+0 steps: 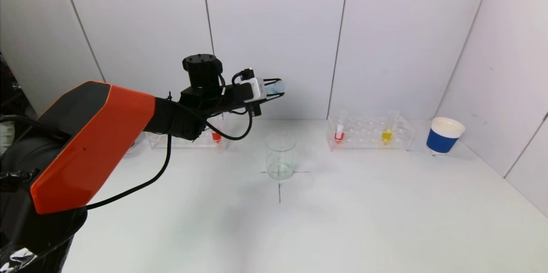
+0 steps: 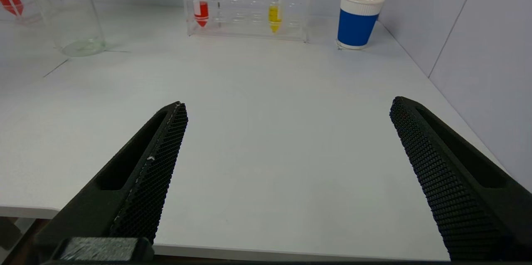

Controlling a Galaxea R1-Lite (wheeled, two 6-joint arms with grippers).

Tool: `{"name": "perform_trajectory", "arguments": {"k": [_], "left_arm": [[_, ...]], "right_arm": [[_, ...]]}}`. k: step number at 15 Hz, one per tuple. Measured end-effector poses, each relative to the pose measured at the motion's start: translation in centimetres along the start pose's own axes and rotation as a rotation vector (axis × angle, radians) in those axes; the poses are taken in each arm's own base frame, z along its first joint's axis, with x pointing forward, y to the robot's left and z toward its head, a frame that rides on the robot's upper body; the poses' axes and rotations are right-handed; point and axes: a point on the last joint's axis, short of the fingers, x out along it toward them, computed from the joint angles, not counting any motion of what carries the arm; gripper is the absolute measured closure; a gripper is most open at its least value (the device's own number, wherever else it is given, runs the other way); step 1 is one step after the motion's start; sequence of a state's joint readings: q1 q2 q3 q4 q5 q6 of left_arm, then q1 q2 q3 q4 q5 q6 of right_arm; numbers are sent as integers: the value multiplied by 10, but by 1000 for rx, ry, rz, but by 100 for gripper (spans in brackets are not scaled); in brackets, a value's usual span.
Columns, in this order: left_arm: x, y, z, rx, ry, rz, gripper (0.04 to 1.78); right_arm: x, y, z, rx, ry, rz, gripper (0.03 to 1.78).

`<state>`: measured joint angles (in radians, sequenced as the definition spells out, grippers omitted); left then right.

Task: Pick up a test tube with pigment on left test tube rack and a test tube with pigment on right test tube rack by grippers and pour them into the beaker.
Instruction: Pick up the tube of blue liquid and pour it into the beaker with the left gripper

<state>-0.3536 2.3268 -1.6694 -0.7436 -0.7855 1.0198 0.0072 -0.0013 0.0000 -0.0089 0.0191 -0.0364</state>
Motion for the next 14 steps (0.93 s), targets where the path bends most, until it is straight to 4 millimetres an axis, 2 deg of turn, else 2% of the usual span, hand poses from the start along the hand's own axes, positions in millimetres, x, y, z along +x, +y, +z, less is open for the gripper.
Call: {"name": "perform_trajectory", "arguments": {"k": [6, 14], "left_arm": [[-10, 1, 13, 92, -25, -27, 139], [-16, -12, 15, 87, -14, -65, 139]], "right_arm": [[0, 0, 0, 0, 0, 0, 4], [0, 0, 0, 0, 0, 0, 4]]}}
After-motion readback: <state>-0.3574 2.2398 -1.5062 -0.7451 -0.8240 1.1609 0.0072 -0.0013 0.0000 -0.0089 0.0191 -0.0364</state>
